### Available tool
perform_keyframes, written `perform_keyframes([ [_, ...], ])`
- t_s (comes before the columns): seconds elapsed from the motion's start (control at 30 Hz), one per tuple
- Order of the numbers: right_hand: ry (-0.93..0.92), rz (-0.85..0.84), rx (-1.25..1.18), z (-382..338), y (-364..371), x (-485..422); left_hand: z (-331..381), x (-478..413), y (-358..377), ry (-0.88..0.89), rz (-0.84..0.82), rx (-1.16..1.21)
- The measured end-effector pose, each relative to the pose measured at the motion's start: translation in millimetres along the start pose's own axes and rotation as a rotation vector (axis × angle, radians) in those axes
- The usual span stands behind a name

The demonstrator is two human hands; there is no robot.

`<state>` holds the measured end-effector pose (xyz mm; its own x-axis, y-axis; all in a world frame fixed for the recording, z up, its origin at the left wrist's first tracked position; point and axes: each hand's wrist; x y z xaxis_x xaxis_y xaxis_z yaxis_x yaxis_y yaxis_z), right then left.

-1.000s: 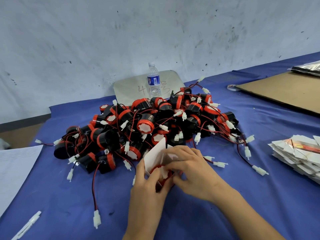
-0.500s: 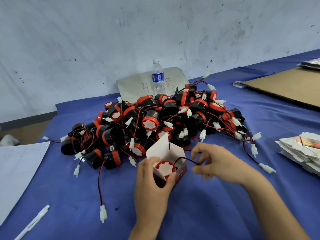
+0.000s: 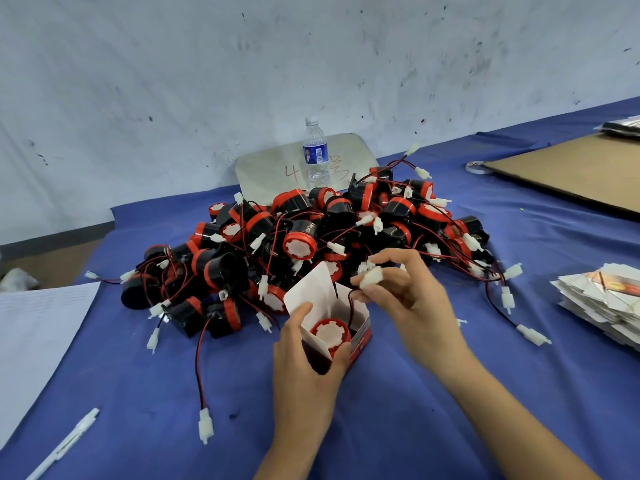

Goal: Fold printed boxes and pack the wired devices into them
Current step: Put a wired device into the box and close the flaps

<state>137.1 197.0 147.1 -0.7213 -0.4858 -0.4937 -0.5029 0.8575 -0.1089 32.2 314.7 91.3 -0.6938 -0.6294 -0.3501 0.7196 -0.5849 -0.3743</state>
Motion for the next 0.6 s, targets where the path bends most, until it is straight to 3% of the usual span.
perform_keyframes([
  [0.17, -0.121, 0.074, 0.098, 4.0, 8.6, 3.2, 7.6, 0.5, -0.4, 0.055, 0.01, -0.01],
  [0.37, -0.068, 0.056, 0.156, 14.7, 12.5, 1.2, 6.5, 1.1, 0.3, 0.065, 0.015, -0.002],
  [0.47, -0.172, 0.045, 0.331, 22.0, 20.1, 3.5, 3.8, 0.9, 0.3, 0.057, 0.005, 0.011],
  [0.6, -0.344, 0.032, 0.354, 21.7, 27.4, 5.4, 1.5, 0.5, -0.3, 0.075, -0.006, -0.001],
])
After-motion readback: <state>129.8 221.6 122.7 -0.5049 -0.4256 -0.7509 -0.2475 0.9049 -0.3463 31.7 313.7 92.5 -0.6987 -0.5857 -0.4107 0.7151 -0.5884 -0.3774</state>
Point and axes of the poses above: each hand's wrist, its own x-axis away from the middle knuckle, its own y-axis out of the palm, z = x × y, and after that the axes turned 2 degrees about x, right-handed
